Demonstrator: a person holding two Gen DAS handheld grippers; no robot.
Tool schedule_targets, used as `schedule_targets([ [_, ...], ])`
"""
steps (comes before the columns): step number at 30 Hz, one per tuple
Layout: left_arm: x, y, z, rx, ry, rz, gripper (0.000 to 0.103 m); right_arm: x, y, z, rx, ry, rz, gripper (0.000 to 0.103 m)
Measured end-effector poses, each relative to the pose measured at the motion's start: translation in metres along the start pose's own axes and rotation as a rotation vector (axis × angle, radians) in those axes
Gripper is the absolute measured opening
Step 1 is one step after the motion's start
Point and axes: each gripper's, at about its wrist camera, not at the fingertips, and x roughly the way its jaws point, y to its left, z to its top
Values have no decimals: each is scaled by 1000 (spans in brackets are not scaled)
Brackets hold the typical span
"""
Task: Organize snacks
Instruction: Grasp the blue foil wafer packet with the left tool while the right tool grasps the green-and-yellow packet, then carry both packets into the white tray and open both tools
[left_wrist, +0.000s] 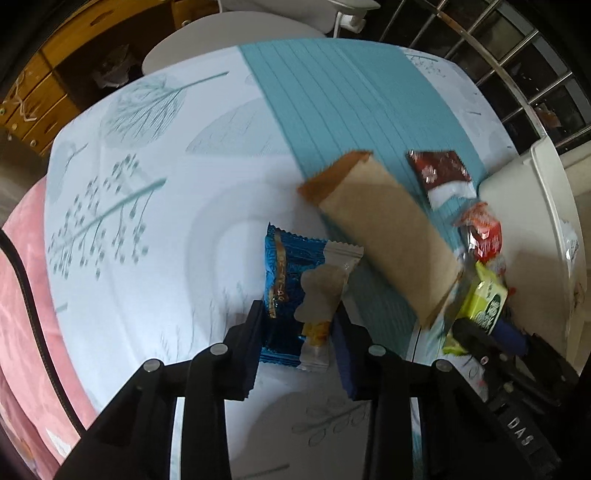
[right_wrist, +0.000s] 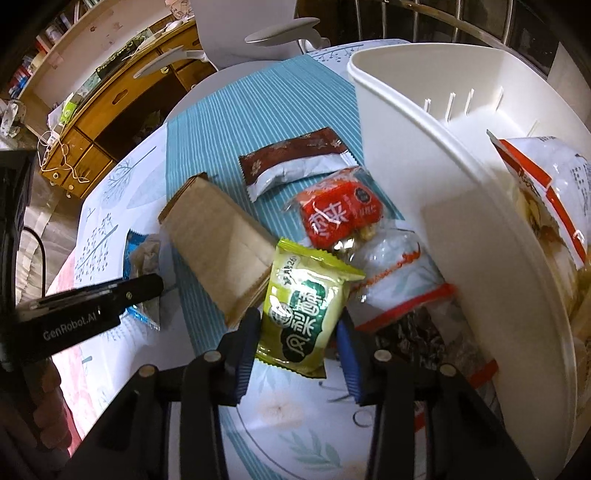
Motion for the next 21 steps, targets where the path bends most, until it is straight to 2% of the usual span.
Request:
schedule_targets([
  [7, -17, -1, -39, -62, 13, 9, 33, -23, 1, -18, -21, -8, 29, 41],
  [13, -51, -18, -76, -68, -7, 3, 33, -60, -3, -35, -45, -43, 49, 41],
  [21, -101, -43, -117, -80, -55, -74, 33, -114, -16, -52, -76, -93, 65, 41],
])
